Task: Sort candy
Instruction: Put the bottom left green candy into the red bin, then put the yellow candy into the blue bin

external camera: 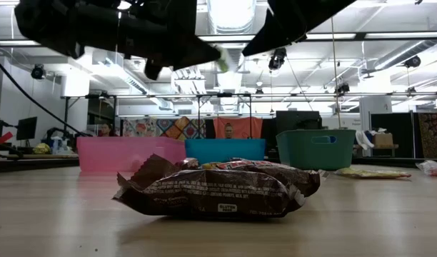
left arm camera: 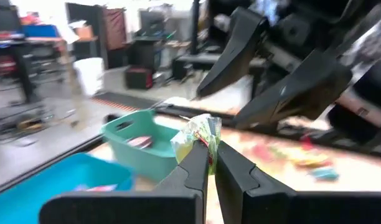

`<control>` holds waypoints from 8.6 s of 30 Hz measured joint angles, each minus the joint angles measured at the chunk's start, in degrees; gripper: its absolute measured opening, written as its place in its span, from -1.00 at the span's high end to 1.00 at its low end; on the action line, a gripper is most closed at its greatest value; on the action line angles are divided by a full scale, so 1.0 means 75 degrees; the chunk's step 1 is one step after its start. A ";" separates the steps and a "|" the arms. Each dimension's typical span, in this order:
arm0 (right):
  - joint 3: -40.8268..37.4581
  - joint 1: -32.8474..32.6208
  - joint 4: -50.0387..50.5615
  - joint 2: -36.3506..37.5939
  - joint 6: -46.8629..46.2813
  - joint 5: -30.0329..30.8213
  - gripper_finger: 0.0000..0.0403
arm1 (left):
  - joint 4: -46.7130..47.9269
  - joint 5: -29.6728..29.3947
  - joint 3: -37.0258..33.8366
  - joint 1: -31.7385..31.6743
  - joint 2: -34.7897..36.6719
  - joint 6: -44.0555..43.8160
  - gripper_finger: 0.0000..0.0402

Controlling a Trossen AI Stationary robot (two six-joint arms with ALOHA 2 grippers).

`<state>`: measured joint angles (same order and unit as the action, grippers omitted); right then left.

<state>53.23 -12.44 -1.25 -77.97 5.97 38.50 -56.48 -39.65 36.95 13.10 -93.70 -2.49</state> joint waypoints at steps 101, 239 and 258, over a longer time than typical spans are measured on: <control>-0.0691 0.0639 0.6214 0.0075 -0.2997 -0.5528 0.20 | 0.6048 0.6224 0.0455 -0.3971 0.3566 0.0433 0.31; -0.1154 0.1214 0.1964 0.2370 -0.1585 -0.1310 0.17 | 0.6075 0.6409 0.2201 -0.5799 -0.0494 -0.2044 1.00; -0.1151 0.1214 0.2530 0.1739 -0.1922 -0.1320 0.22 | 1.1715 0.6602 0.5777 -0.5947 -0.1878 0.1127 1.00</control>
<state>44.60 -3.33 17.72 -64.93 -8.45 28.60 31.39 9.86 80.28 -31.51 -107.79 5.96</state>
